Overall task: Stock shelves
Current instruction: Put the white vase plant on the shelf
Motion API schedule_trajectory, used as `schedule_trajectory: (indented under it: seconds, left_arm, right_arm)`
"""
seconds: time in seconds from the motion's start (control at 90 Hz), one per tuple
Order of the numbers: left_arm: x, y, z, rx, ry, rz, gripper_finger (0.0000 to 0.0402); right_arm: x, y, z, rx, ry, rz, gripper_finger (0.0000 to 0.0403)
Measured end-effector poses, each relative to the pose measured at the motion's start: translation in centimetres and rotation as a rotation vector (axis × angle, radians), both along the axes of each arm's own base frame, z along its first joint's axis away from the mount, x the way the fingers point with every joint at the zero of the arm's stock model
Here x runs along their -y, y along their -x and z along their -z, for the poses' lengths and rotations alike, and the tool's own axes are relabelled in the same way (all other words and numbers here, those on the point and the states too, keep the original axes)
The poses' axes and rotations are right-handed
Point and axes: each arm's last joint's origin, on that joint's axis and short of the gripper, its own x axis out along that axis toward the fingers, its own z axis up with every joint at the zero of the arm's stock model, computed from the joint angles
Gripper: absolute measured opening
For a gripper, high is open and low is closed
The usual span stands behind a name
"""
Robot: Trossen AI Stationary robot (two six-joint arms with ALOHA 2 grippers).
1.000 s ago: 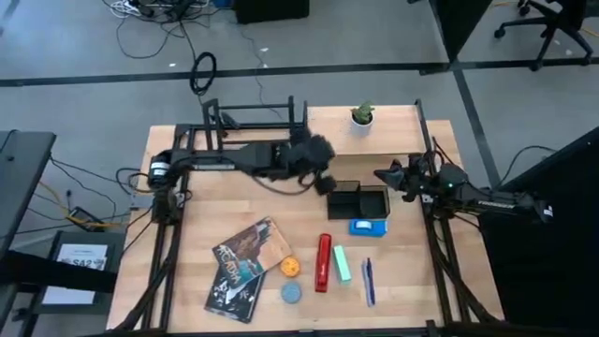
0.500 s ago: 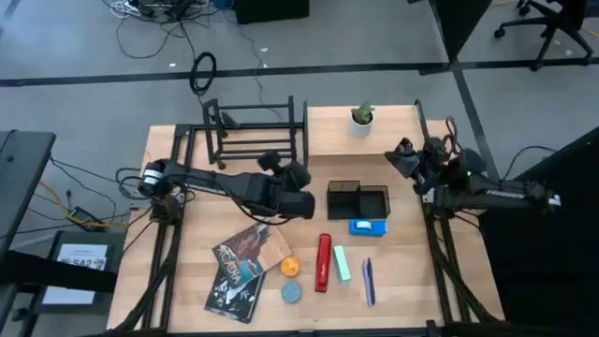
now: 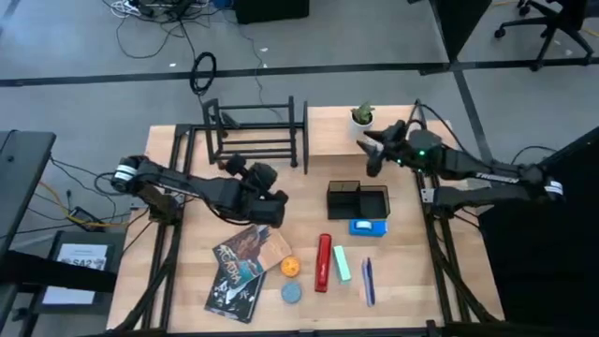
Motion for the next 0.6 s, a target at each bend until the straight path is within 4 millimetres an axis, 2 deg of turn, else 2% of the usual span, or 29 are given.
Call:
schedule_trajectory:
  seconds: [0.167,0.267,0.333,0.467,0.6]
  left_arm:
    - [0.0,0.2,0.5,0.006,-0.006,-0.007,0.0]
    - [0.0,0.2,0.5,0.011,-0.023,-0.01,0.0]
    - [0.0,0.2,0.4,0.012,-0.026,-0.01,0.0]
    - [0.2,0.2,0.5,0.014,-0.025,-0.005,0.0]
    - [0.5,0.2,0.5,0.018,-0.024,0.007,0.0]
  right_arm:
    - [0.7,-0.9,2.1,-0.152,-0.018,0.146,0.0344]
    - [1.4,-2.0,3.2,-0.196,-0.032,0.17,0.0389]
    - [1.9,-2.8,3.9,-0.194,-0.042,0.193,0.0392]
    - [2.9,-3.6,5.3,-0.242,-0.034,0.318,0.0368]
    - [2.9,-3.8,5.6,-0.205,-0.066,0.35,0.0351]
